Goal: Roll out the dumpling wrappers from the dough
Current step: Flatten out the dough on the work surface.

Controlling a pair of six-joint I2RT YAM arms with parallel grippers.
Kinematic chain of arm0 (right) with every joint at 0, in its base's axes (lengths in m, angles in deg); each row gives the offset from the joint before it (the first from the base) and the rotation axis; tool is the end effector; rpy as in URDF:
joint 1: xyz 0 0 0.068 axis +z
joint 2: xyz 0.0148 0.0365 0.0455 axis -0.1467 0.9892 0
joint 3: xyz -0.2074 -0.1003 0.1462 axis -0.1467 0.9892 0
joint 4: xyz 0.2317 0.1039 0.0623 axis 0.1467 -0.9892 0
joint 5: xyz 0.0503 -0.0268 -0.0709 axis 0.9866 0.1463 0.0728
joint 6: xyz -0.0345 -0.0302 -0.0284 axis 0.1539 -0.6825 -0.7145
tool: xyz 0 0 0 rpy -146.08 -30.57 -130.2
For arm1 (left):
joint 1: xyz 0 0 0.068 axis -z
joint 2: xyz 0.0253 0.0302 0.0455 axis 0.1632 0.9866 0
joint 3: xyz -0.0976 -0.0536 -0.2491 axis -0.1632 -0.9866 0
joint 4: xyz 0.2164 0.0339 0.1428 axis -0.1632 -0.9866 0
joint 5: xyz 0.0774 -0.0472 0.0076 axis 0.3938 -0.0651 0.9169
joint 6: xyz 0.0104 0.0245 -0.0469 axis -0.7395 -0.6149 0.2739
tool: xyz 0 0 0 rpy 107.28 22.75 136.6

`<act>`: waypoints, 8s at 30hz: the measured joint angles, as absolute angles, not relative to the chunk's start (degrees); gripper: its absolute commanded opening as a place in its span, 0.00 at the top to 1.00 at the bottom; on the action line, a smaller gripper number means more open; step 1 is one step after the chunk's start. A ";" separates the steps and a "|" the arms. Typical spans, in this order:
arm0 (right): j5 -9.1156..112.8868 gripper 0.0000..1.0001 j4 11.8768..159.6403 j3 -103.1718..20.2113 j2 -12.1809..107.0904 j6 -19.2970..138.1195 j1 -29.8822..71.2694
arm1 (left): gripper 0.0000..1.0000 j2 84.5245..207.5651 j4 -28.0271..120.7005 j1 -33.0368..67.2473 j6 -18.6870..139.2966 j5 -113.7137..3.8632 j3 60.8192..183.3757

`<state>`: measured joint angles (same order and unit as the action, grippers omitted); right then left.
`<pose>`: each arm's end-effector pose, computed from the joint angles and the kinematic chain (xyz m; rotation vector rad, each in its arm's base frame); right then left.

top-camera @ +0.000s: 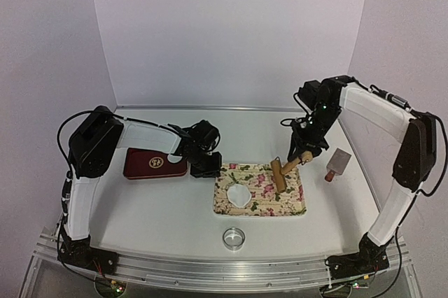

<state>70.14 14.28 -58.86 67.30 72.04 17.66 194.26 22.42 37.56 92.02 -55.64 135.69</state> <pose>0.2979 0.1633 0.2941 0.2370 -3.0259 -0.7463 0.3042 -0.3339 0.1361 0.1485 2.7916 -0.6917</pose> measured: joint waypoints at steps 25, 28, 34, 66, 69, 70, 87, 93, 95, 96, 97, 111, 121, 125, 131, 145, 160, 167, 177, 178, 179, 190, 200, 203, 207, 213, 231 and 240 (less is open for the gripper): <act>80.66 1.00 26.34 -59.30 79.85 73.40 27.27 | 1.00 195.67 21.69 38.68 92.01 -56.01 138.04; 81.31 1.00 27.02 -58.87 80.53 73.13 27.53 | 1.00 195.74 21.68 38.68 92.03 -56.05 138.06; 82.07 1.00 28.57 -57.17 80.59 73.14 27.56 | 1.00 195.80 21.69 38.68 92.03 -56.10 138.09; 94.56 1.00 36.72 -45.37 80.36 71.49 19.27 | 1.00 194.96 24.88 38.26 92.25 -56.01 135.47; 95.46 1.00 37.36 -44.17 79.95 71.00 18.50 | 1.00 194.86 25.26 38.20 92.25 -56.03 135.19; 95.68 1.00 37.49 -43.80 79.83 70.85 18.24 | 1.00 194.77 25.41 38.19 92.25 -56.03 135.02; 97.99 1.00 38.16 -40.44 78.98 69.29 15.31 | 1.00 194.01 28.04 38.07 92.67 -56.11 132.94; 98.65 1.00 38.53 -38.99 78.35 69.10 14.25 | 1.00 193.57 29.10 38.07 93.11 -56.10 131.96; 98.85 1.00 38.54 -38.63 78.22 69.04 13.94 | 1.00 193.49 29.27 38.07 93.34 -56.10 131.79; 98.96 1.00 38.54 -38.45 78.17 68.97 13.75 | 1.00 193.43 29.36 38.07 93.45 -56.10 131.67; 99.10 1.00 38.54 -38.27 78.10 68.92 13.57 | 1.00 193.36 29.38 38.07 93.56 -56.11 131.56; 100.58 1.00 38.48 -36.31 77.72 67.99 11.09 | 1.00 193.16 29.73 38.05 93.76 -56.11 131.16; 100.73 1.00 38.54 -35.39 77.45 67.62 10.27 | 1.00 193.16 29.73 38.05 93.76 -56.12 131.16; 100.79 1.00 38.67 -34.84 77.10 67.60 9.84 | 1.00 193.16 29.75 38.00 93.76 -56.17 131.16; 100.79 1.00 38.62 -34.44 76.84 67.57 9.31 | 1.00 193.16 29.77 37.87 93.78 -56.58 131.14; 100.76 1.00 37.54 -33.31 76.09 66.32 7.45 | 1.00 193.16 29.71 37.64 93.76 -57.23 131.14; 100.67 1.00 35.63 -33.11 75.94 64.66 5.51 | 1.00 193.16 29.67 37.60 93.74 -57.26 131.16; 100.46 1.00 34.96 -32.55 75.27 64.54 4.32 | 1.00 193.16 29.63 37.52 93.74 -57.50 131.16; 99.41 1.00 34.15 -31.96 74.17 64.37 3.28 | 1.00 193.16 29.49 37.43 93.74 -57.71 131.16; 99.36 1.00 34.11 -31.80 74.05 64.37 3.16 | 1.00 193.16 29.49 37.43 93.74 -57.71 131.16; 99.32 1.00 34.09 -31.71 73.94 64.37 3.08 | 1.00 193.16 29.49 37.42 93.74 -57.71 131.16; 98.78 1.00 33.88 -31.41 73.17 64.34 2.57 | 1.00 193.16 29.52 37.41 93.74 -57.73 131.14; 93.32 1.00 30.22 -32.75 69.61 64.52 2.52 | 1.00 192.58 29.54 37.40 93.56 -57.93 130.41; 87.19 1.00 26.73 -34.60 68.01 65.15 1.78 | 1.00 192.41 28.28 37.00 93.19 -57.66 130.60; 82.36 1.00 22.73 -37.25 67.58 65.57 0.95 | 1.00 192.42 26.18 36.56 92.34 -57.27 131.54; 77.99 1.00 20.29 -40.97 67.41 66.07 1.02 | 1.00 192.88 23.99 36.67 91.99 -56.97 133.07; 77.55 1.00 13.76 -56.37 62.17 69.83 15.44 | 1.00 193.21 23.37 37.59 91.39 -57.25 133.67; 73.37 1.00 12.25 -61.47 69.16 66.92 22.13 | 1.00 196.31 23.17 37.94 84.74 -59.23 138.23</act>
